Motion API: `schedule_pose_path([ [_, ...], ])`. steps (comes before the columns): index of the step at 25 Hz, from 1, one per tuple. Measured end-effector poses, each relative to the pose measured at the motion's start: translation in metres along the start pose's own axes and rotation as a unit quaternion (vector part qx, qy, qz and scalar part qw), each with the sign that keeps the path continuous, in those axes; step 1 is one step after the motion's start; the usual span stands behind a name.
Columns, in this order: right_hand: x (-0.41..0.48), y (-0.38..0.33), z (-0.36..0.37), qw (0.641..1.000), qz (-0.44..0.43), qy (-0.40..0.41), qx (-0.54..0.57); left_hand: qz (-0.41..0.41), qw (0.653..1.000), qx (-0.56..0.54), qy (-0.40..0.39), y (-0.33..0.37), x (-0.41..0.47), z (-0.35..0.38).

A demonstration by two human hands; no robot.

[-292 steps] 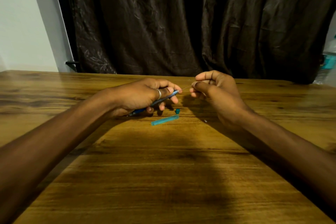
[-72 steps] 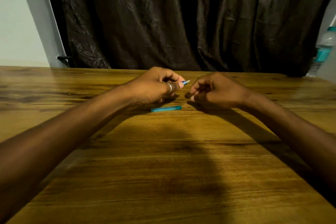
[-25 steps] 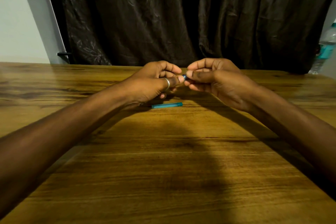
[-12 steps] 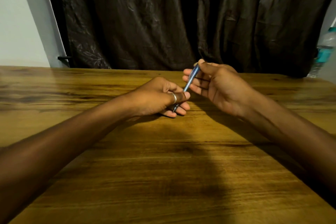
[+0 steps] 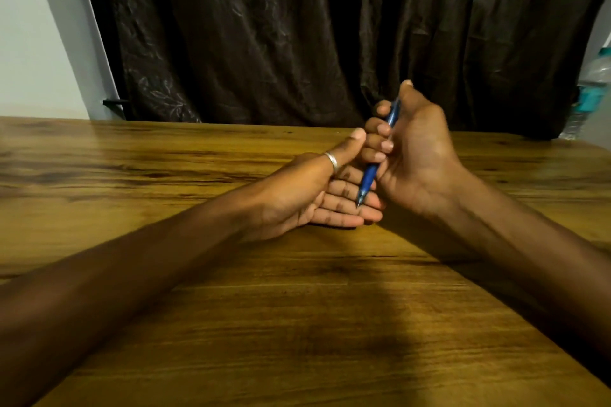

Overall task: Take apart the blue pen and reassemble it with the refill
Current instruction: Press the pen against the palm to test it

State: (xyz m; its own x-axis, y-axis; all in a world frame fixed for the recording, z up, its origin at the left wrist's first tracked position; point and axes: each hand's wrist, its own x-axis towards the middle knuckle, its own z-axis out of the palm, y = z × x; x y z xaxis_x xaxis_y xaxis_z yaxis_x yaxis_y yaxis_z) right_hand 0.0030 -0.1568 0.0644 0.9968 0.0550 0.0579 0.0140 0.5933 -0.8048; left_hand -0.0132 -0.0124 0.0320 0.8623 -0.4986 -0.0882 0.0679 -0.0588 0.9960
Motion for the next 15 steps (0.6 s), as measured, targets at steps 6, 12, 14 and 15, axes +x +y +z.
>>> schedule_pose_path([
  [6,-0.0065,-0.0056,-0.0034,1.000,-0.002,-0.012,-0.024,-0.019,0.990,-0.126,-0.060,-0.0056,-0.0005,-0.0016],
  [12,-0.0068,-0.0009,-0.0024,1.000,-0.003,-0.018,-0.014,-0.033,0.990,-0.115,-0.080,-0.0061,-0.0005,-0.0018],
  [14,-0.0050,0.0017,-0.0033,1.000,-0.001,-0.016,-0.009,-0.036,0.989,-0.119,-0.080,-0.0060,0.0001,-0.0014],
  [15,-0.0038,0.0029,-0.0039,1.000,-0.001,-0.013,-0.007,-0.036,0.989,-0.119,-0.079,-0.0059,0.0006,-0.0014],
])
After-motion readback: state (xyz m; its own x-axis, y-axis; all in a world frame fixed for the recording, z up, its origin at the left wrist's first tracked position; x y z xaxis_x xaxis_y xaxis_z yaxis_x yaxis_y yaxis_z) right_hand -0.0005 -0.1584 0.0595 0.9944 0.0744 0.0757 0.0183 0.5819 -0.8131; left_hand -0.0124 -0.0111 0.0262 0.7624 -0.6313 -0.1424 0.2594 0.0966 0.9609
